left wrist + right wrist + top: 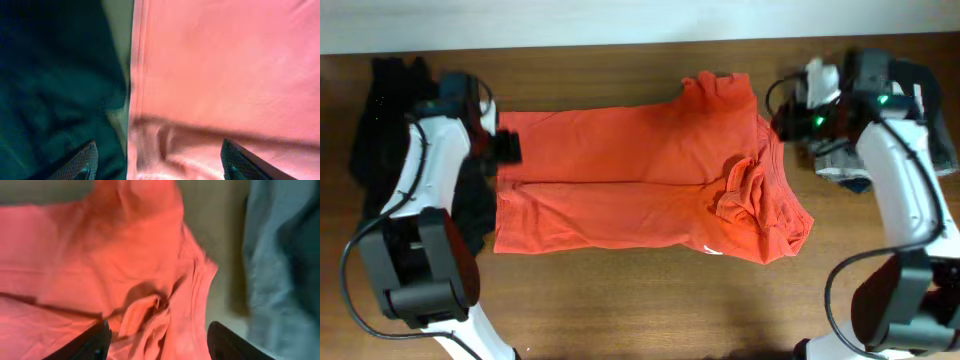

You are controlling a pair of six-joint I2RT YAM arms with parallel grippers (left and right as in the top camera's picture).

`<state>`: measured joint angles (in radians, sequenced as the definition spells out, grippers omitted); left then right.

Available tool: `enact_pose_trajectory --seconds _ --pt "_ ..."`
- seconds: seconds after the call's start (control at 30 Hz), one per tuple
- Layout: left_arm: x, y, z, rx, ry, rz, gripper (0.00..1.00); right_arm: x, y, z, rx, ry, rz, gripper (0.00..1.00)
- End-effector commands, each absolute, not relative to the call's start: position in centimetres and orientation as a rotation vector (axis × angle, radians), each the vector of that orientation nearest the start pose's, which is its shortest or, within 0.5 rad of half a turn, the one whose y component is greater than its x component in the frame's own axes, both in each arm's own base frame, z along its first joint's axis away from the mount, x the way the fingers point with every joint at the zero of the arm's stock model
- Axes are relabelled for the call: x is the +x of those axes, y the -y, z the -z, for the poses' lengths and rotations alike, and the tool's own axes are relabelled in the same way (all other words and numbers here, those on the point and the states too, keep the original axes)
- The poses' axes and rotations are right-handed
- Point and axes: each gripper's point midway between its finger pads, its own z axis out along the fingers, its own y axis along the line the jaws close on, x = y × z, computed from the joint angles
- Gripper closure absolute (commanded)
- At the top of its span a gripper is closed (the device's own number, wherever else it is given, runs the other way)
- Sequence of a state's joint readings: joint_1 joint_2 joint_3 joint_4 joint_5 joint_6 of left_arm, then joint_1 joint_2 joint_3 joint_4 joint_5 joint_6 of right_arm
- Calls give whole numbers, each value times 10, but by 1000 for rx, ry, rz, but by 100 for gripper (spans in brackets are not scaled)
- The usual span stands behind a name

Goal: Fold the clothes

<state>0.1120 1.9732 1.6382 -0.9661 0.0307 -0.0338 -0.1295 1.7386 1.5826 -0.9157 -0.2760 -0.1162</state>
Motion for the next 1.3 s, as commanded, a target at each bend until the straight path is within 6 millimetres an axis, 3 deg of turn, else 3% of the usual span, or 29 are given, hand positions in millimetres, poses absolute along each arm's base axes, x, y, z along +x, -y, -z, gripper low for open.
enact_pose_trajectory --seconds 0.0,0.07,0.17,0.5,0.8,1.07,1.27 --pt "476 -29 -152 -112 -2694 185 18 443 -1 -227 -254 -2503 -232 29" --pt "492 -25 -172 -75 -2624 237 16 447 -10 -239 -315 -2468 -219 26" --pt "504 -26 -173 -56 -2605 241 15 454 -21 -246 -360 -2431 -210 25" --pt "538 -33 -87 -40 -2671 226 15 456 -37 -236 -400 -2448 -232 25" --pt "568 -47 -61 -60 -2605 135 15 453 -42 -234 -414 -2457 -243 25" --pt "573 -51 -30 -68 -2626 103 16 453 -45 -234 -423 -2457 -246 25" --pt "579 -53 -30 -68 -2602 90 17 453 -45 -234 -424 -2457 -247 25"
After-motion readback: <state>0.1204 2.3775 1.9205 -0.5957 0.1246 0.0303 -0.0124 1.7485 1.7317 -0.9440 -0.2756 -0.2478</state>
